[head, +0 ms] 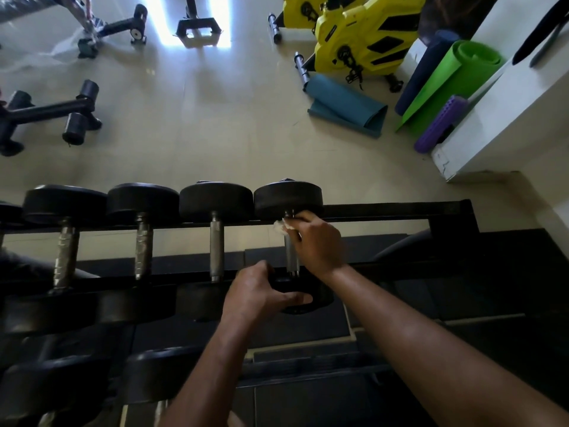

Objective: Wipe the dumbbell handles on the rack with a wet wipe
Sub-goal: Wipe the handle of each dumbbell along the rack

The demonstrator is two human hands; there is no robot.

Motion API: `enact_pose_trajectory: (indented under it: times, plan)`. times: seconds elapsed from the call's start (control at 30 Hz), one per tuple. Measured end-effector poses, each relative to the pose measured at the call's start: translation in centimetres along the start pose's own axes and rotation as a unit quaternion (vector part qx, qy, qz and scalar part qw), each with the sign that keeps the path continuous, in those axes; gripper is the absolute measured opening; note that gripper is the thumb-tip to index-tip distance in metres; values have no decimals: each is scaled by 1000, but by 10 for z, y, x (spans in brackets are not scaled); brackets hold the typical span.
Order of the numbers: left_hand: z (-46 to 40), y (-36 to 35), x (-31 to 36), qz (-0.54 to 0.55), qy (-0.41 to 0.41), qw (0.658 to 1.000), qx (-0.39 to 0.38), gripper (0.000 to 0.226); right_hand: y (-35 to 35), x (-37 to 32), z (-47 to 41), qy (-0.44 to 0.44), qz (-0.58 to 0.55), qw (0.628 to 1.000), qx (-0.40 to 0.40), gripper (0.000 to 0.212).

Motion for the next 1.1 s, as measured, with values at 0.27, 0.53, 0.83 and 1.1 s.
enact_pose_trajectory:
  times: [0.27, 0.53, 0.83, 1.1]
  plan:
    - [-3, -3, -4, -12, -5, 1000, 9, 66, -22, -22, -16, 134, 143, 980, -39, 5]
    - [-2, -1, -5, -12, -16, 1000, -2, 61, -4, 7, -2, -104, -41, 994, 17, 17]
    - [-8, -5, -9, -8, -22, 1000, -16, 62, -33, 34, 0, -478, -292, 828, -35, 13]
    - [-5, -5, -10, -4, -35, 999, -9, 68, -37, 30, -2, -538, -447, 705, -122, 17]
Point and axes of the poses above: each hand's wrist, its own z-axis away from the middle knuckle, its own y-axis out of the back of the hand, x = y × z, the point moved 3 cm from there along -z, towards the middle knuckle, and after that the axes turned 5 degrees about x, right-handed, at the moved point
